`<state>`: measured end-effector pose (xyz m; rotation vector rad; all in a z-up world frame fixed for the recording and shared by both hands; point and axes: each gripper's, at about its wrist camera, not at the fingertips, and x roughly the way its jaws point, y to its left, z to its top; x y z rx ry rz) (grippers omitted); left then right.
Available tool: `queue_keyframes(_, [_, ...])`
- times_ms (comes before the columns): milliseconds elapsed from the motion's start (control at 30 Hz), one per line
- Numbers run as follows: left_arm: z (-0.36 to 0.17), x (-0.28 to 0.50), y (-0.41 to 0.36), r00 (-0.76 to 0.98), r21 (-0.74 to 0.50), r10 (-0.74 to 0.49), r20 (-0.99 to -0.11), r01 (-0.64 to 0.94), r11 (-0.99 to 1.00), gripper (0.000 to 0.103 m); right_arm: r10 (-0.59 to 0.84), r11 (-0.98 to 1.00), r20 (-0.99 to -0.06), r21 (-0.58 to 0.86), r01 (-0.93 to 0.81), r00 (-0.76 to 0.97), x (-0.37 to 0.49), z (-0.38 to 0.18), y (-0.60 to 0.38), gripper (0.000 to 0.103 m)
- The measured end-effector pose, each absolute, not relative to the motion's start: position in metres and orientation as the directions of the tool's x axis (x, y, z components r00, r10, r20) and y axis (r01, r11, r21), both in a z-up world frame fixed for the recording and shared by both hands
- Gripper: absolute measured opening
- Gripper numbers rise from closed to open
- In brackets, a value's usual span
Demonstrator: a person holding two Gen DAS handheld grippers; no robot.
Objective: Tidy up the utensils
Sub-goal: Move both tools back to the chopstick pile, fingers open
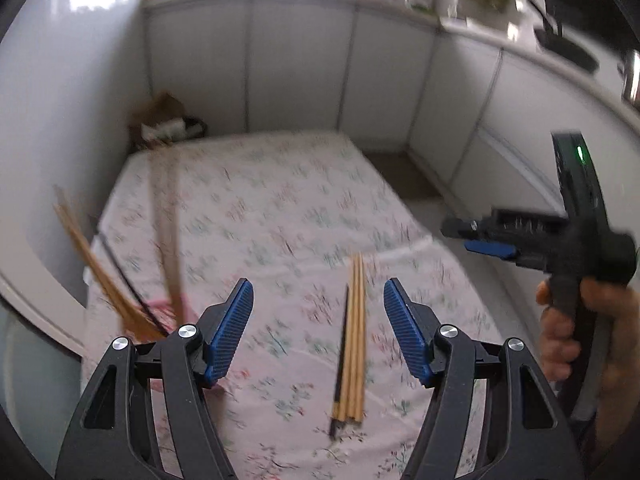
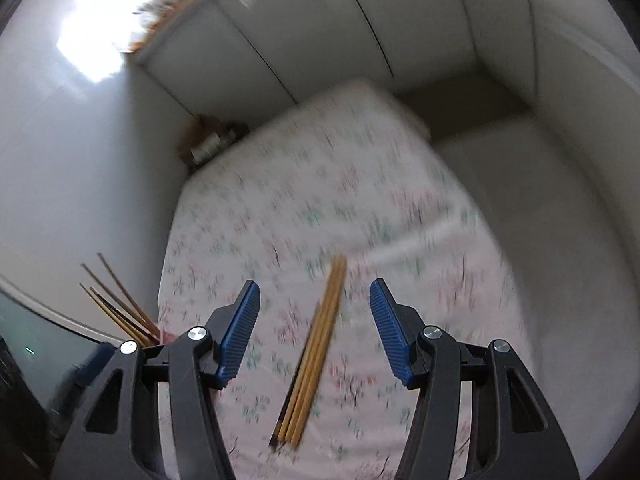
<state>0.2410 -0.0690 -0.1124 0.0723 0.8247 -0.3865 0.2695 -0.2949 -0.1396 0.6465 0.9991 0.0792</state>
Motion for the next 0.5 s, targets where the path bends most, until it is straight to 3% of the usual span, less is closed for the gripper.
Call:
queue_keyframes(67, [-0.131,0.246,-0.081,0.571,-0.069,-0.292,-0.768,0.379,0.923,0.061,0.388,0.784,-0.775,0.562,0.263,0.499,0.27,-0.158,-0.301,0.047])
queue_keyframes(167, [-0.167,0.255,-0.099,0.485,-0.049,-0.258,-0.835,0.402,0.914,0.056,0.406,0.767,-0.787,0.569,0.296,0.464,0.271,-0.172,-0.304,0.044])
queue_keyframes(500, [-0.242,0.285,-0.107,0.285,-0.094,-0.21,-0.935,0.372,0.923,0.037,0.431,0.76,-0.774,0.589,0.275,0.464,0.272,-0.17,-0.299,0.044])
